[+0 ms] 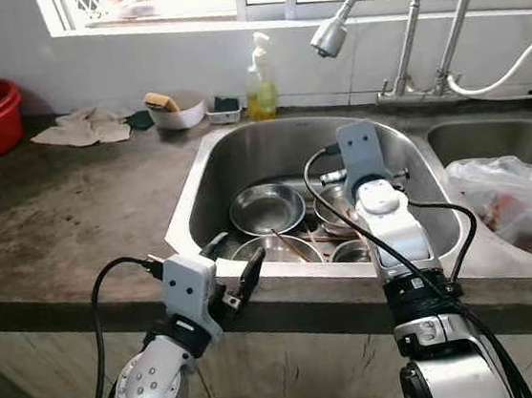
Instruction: Kitchen organization
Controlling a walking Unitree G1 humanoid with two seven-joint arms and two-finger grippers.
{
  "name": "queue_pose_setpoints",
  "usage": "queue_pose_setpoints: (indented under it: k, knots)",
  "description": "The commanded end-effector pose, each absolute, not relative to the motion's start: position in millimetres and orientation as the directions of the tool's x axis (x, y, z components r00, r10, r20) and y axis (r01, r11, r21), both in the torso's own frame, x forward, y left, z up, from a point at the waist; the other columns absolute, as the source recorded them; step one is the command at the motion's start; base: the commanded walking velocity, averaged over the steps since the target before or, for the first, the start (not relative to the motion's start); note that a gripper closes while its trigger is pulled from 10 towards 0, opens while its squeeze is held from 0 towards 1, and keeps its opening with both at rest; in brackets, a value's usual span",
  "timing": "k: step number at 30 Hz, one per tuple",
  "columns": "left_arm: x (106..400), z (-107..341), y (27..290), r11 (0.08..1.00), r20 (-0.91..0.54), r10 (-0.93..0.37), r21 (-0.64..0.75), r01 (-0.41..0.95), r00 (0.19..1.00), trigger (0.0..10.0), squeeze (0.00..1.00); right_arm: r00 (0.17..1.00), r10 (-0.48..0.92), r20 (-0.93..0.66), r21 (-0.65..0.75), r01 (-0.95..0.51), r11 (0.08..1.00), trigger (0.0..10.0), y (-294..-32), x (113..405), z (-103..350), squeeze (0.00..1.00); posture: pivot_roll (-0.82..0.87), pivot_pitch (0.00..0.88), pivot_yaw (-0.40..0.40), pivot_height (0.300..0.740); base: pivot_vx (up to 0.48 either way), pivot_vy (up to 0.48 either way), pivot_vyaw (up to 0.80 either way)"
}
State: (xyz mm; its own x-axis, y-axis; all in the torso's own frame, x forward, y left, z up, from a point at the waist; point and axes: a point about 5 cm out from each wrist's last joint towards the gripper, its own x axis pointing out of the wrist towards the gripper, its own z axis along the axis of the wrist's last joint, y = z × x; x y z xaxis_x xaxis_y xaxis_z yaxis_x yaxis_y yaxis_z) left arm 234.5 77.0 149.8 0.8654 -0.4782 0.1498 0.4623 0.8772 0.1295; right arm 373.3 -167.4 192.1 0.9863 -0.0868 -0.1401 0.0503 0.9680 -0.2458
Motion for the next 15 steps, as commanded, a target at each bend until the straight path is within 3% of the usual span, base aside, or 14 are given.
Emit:
queue_pose_setpoints:
  k: [1, 2, 3, 13, 14, 15]
  knots:
    - [233.0, 153.5, 76.5, 0.88, 0.154, -0.473, 0.134, 0.456, 0.868, 10.0, 0.0, 0.98, -0.084, -0.178, -0.244, 0.039, 0.969, 10.0, -170.1, 376.2, 189.9, 0.45, 0.08, 0.071, -0.085, 0.74, 0.0, 0.0, 0.0]
    - [232.4, 153.6, 76.3, 0.88, 0.153, -0.472, 0.133, 0.455, 0.868, 10.0, 0.0, 0.979, -0.079, -0.187, -0.237, 0.033, 0.971, 10.0, -169.8, 377.1, 188.0, 0.45, 0.08, 0.071, -0.085, 0.74, 0.0, 0.0, 0.0]
    - [231.9, 153.7, 75.9, 0.881, 0.153, -0.471, 0.131, 0.455, 0.869, 10.0, 0.0, 0.979, -0.079, -0.191, -0.238, 0.032, 0.971, 10.0, -169.7, 377.2, 187.0, 1.0, 0.08, 0.075, -0.084, 0.74, 0.0, 0.0, 0.0]
    - [232.1, 153.9, 74.7, 0.884, 0.15, -0.467, 0.125, 0.452, 0.872, 10.0, 0.0, 0.994, -0.077, -0.079, -0.202, 0.06, 0.978, 10.0, -169.3, 374.2, 203.0, 1.0, 0.07, 0.077, -0.091, 0.74, 0.0, 0.0, 0.0]
    - [232.6, 153.7, 74.6, 0.884, 0.149, -0.466, 0.125, 0.451, 0.872, 10.0, 0.0, 0.996, -0.076, -0.043, -0.201, 0.066, 0.977, 10.0, -168.8, 372.6, 207.5, 0.09, 0.08, 0.073, -0.091, 0.74, 0.0, 0.0, 0.0]
    - [233.2, 153.7, 74.8, 0.884, 0.15, -0.465, 0.126, 0.45, 0.873, 10.0, 0.0, 0.997, -0.079, -0.003, -0.194, 0.077, 0.978, 10.0, -168.4, 370.0, 212.7, 0.0, 0.08, 0.07, -0.092, 0.74, 0.0, 0.0, 0.0]
